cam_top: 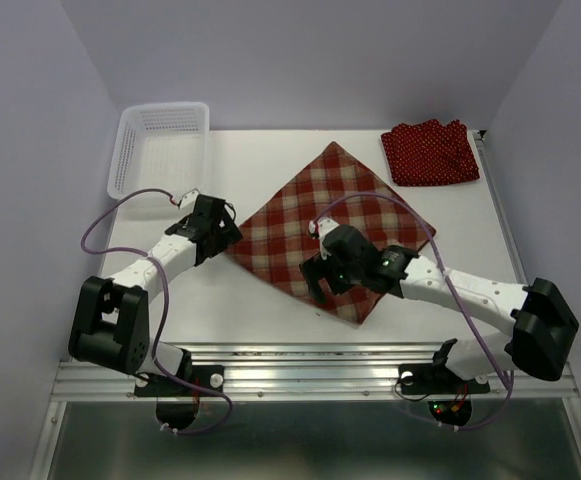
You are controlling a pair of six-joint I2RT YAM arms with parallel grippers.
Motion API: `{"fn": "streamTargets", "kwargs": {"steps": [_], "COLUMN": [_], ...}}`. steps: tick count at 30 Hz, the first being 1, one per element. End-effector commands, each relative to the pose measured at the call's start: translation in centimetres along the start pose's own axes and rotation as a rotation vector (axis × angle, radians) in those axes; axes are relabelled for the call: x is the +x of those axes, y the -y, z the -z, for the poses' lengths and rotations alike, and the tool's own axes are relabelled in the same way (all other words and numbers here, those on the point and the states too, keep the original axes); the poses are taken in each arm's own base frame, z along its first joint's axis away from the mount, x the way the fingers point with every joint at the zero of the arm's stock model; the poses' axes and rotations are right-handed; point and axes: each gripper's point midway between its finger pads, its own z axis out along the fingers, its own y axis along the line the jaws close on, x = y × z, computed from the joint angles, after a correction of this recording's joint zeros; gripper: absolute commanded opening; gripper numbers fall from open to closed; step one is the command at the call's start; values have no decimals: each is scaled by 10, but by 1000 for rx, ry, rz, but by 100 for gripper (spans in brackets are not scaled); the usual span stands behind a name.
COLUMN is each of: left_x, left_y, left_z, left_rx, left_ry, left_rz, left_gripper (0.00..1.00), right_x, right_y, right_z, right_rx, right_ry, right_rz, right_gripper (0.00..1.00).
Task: Fold and stack the skirts
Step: Fold the skirt
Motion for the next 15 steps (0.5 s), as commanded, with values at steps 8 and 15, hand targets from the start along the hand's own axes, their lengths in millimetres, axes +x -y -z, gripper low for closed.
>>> {"fn": "streamTargets", "kwargs": {"steps": [8, 15], "left_x": [9, 20], "left_y": [8, 11], "left_z": [-34, -48], "left_rx": [17, 20], "left_ry": [-55, -102], "left_rz": [32, 18], "left_gripper": [81, 51], "right_x": [85, 98], "right_y": [-34, -10], "right_z": [5, -4], "right_rx": [76, 255], "right_ry": [-283, -322], "right_rz": [153, 93], "right_gripper": [100, 100]}}
